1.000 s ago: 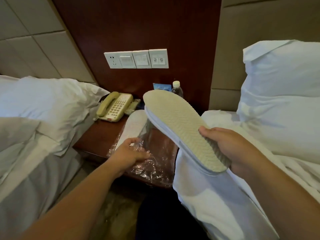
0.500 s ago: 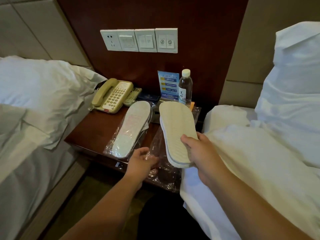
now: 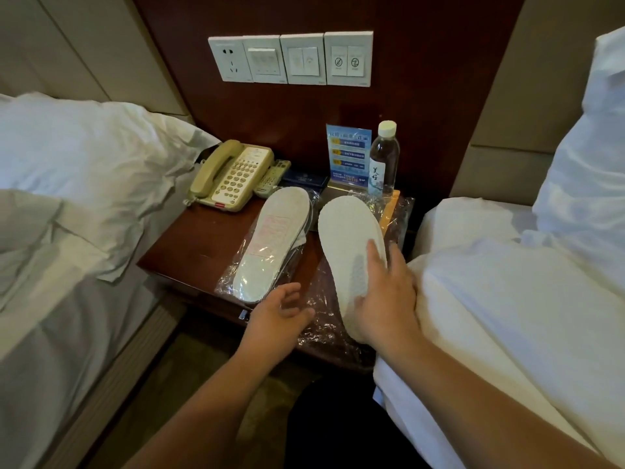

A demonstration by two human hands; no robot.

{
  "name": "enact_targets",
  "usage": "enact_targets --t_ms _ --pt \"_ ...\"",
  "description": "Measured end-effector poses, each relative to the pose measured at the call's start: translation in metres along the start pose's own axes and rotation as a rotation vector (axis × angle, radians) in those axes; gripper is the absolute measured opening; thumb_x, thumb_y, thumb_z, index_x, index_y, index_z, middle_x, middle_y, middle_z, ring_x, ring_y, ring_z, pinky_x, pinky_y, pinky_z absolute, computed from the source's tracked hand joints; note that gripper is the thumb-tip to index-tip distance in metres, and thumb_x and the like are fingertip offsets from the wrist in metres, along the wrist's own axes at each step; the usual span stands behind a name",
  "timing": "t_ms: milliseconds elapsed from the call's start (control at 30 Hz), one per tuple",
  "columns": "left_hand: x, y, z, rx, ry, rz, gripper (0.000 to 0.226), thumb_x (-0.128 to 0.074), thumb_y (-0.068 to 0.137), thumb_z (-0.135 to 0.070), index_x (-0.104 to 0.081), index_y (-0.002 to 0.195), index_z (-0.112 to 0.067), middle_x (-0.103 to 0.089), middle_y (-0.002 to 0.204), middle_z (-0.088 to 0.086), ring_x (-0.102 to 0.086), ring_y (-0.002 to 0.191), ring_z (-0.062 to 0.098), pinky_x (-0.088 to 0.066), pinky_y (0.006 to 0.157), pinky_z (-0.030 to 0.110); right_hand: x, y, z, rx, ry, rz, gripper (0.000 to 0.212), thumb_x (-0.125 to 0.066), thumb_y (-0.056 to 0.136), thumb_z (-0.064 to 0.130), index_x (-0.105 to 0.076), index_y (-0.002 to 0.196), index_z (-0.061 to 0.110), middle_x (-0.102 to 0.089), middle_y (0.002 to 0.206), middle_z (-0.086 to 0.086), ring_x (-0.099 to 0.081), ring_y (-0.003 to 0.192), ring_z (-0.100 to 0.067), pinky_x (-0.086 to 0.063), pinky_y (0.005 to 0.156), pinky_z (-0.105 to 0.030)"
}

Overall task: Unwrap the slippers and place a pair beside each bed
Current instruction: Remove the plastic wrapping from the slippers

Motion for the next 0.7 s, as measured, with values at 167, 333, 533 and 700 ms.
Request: enact_targets --t_ms 167,333,533,700 --pt "0.041 -0.006 -0.009 -0.114 0.127 -0.193 0.042 -0.077 0.084 -0.029 -0.059 0.122 -0.037 -0.059 0.123 -0.012 -0.058 0.108 0.003 -0.048 0.079 0.014 -0.018 -0.005 0.029 0.322 -0.285 0.072 0.056 -0.061 0.080 0.020 -0.048 0.134 0.032 -0.037 0.146 -0.003 -0.021 0.140 -0.027 -0.006 0.112 -0.059" --pt "0.067 0.011 -0.016 -0.087 0.360 -0.359 0.071 -0.081 0.077 -0.028 -0.045 0.138 -0.030 -0.034 0.150 0.001 -0.034 0.135 0.022 -0.040 0.103 0.037 -0.031 -0.005 0.021 0.297 -0.220 0.205 0.028 -0.053 0.082 0.023 -0.063 0.108 0.030 -0.045 0.127 0.003 -0.030 0.125 -0.021 -0.028 0.100 -0.054" --pt "0.070 0.047 0.005 0.125 0.497 -0.282 0.119 -0.085 0.067 -0.048 -0.008 0.156 -0.026 -0.017 0.163 0.010 -0.010 0.150 0.033 -0.020 0.119 0.055 -0.036 -0.002 0.015 0.289 -0.202 0.205 0.037 -0.048 0.086 0.029 -0.056 0.122 0.034 -0.037 0.138 0.009 -0.024 0.133 -0.017 -0.028 0.103 -0.053" --pt "0.077 0.054 0.010 0.245 0.392 -0.255 0.131 -0.088 0.060 -0.040 -0.001 0.157 -0.023 -0.036 0.152 0.012 -0.038 0.138 0.035 -0.040 0.107 0.051 -0.040 -0.003 0.013 0.269 -0.209 0.276 0.042 -0.044 0.089 0.031 -0.050 0.130 0.035 -0.029 0.149 0.007 -0.014 0.141 -0.020 -0.025 0.109 -0.056"
Point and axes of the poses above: each hand's wrist, its own y-axis towards the middle knuckle, its own x-axis out of the back of the hand, z = x × y, the point moved 9 cm from there along y, towards the middle knuckle
